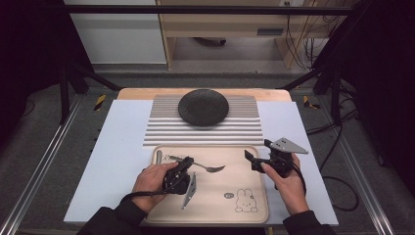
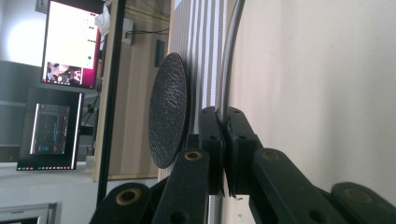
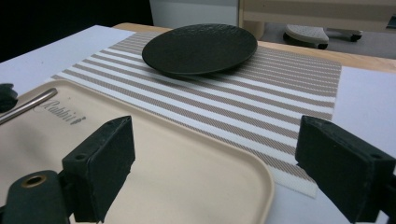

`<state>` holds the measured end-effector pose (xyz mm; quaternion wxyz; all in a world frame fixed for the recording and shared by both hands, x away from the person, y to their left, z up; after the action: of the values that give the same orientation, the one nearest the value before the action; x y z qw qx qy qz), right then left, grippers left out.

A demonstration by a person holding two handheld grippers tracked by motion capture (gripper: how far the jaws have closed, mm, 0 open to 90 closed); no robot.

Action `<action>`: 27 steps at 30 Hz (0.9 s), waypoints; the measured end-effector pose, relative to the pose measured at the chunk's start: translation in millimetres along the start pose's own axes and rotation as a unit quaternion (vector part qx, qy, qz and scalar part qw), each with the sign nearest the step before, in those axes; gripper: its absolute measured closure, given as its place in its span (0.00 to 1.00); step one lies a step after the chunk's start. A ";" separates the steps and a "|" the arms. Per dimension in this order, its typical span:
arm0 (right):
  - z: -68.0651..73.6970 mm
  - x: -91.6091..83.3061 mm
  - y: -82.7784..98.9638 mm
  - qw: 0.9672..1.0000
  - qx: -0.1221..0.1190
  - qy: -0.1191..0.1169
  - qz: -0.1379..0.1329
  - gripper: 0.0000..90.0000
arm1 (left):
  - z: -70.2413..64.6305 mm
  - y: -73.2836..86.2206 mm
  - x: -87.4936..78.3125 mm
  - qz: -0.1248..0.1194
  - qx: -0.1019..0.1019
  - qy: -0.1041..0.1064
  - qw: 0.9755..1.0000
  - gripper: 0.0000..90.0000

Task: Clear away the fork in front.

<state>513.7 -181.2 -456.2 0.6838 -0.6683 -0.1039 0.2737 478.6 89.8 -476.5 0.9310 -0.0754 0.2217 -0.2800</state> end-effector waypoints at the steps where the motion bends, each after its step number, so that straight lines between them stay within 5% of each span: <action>1: -1.7 -2.8 2.4 1.000 0.002 0.001 -0.002 0.13 | 1.0 1.1 0.1 0.003 0.002 0.003 1.000 0.97; 13: -27.6 -31.7 34.7 0.998 0.017 0.044 -0.029 0.12 | 16.2 9.4 7.4 0.011 0.020 0.045 0.999 0.97; 20: -39.6 -43.9 36.2 0.998 0.010 0.054 -0.039 0.11 | 22.9 20.1 10.7 0.022 0.009 0.071 0.997 0.97; 27: -43.3 -48.2 38.2 0.998 0.007 0.058 -0.040 0.11 | 22.9 27.2 12.3 0.027 0.026 0.094 0.995 0.97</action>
<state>486.8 -244.7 -486.2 0.7034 -0.6739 -0.0890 0.2078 511.5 106.0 -467.9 0.9149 -0.0187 0.3028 -0.2662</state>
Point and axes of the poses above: each handheld gripper's, and its own axes: x roughly forward along the jaws, y roughly out of its underside, z roughly to its left, the point moved 6 cm from there along x, roughly forward along the jaws, and after that the axes turned 9 degrees about -z, right-handed, at the moved point
